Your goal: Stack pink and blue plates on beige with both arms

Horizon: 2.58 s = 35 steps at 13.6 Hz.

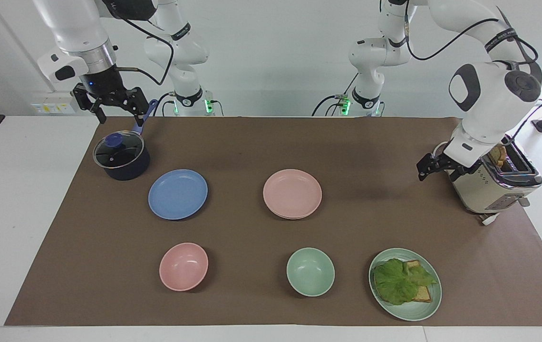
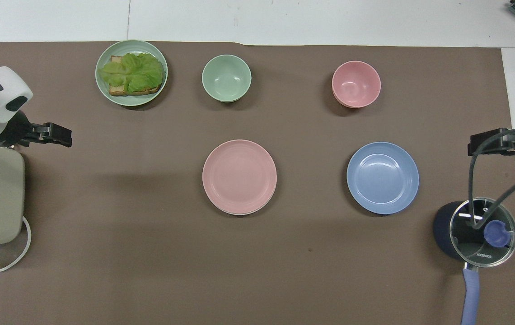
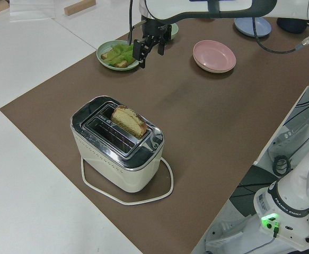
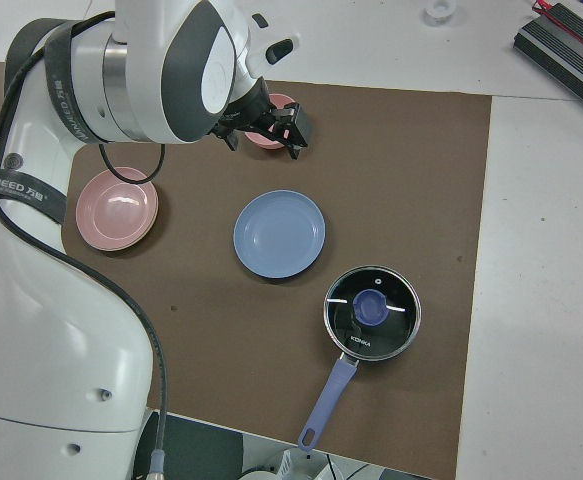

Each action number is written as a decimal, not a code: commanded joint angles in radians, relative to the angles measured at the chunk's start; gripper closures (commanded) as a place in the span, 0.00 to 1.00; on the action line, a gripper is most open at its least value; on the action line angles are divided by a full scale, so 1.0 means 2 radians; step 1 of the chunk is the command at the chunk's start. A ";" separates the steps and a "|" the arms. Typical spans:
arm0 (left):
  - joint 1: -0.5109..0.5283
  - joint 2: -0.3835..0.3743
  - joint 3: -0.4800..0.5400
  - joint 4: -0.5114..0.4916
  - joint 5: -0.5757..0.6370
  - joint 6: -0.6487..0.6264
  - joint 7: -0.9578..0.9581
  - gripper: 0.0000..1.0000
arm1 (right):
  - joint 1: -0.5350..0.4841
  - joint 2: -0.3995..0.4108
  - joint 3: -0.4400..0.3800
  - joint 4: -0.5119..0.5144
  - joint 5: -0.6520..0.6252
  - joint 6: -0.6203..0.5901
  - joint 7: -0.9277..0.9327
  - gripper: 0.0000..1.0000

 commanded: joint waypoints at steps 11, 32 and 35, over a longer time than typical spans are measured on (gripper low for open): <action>0.002 -0.071 -0.006 0.031 0.008 -0.052 -0.018 0.00 | -0.018 0.047 0.000 -0.118 0.008 0.180 -0.034 0.00; 0.003 -0.071 -0.006 0.031 0.008 -0.058 -0.020 0.00 | -0.050 0.105 0.003 -0.340 0.051 0.477 -0.140 0.00; 0.002 -0.071 -0.006 0.031 0.008 -0.058 -0.020 0.00 | -0.050 0.104 0.003 -0.340 0.054 0.463 -0.153 0.14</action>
